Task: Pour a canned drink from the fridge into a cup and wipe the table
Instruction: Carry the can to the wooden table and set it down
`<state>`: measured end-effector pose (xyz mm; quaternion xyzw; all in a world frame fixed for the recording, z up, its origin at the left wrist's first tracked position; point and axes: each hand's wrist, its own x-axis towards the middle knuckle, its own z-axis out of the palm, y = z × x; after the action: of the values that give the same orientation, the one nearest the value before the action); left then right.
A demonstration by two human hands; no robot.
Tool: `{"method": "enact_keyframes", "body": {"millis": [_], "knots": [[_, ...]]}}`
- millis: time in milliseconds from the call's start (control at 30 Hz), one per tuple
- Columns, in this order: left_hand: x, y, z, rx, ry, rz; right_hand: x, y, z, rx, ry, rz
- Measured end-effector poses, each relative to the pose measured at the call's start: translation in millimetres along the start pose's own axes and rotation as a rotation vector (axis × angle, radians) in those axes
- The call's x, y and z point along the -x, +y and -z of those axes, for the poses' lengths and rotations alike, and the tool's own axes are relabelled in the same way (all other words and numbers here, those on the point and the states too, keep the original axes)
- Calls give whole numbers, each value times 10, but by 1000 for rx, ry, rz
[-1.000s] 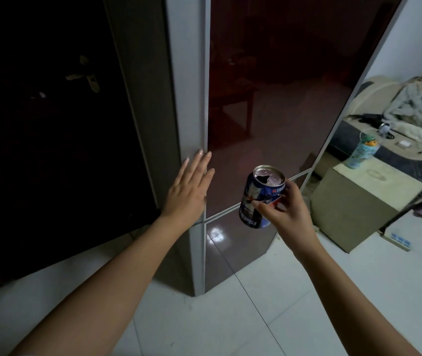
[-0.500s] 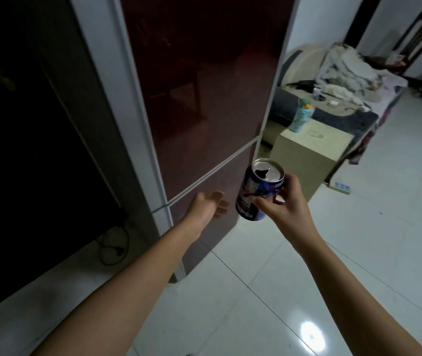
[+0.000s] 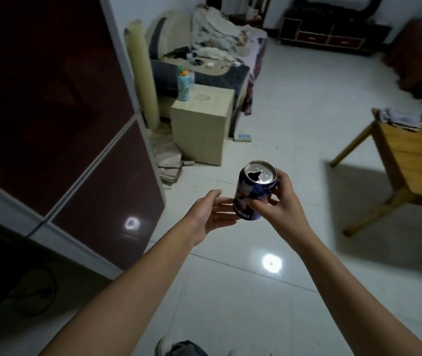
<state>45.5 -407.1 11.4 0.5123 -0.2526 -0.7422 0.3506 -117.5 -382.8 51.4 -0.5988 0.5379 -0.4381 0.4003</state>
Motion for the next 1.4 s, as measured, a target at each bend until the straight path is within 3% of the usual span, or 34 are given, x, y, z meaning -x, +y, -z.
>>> {"method": "enact_keyframes", "body": {"millis": [433, 967, 1167, 1400], "knots": [[-351, -753, -1715, -253, -311, 205, 1016, 523, 1440, 45, 421, -205], [-629, -1456, -2932, -634, -699, 367, 1833, 817, 2102, 65, 927, -465], [-749, -1731, -3504, -692, -763, 395, 1977, 1001, 2520, 87, 1033, -522], [-922, -2050, -4485, -713, -757, 352, 2090, 1330, 3502, 92, 1040, -521]]}}
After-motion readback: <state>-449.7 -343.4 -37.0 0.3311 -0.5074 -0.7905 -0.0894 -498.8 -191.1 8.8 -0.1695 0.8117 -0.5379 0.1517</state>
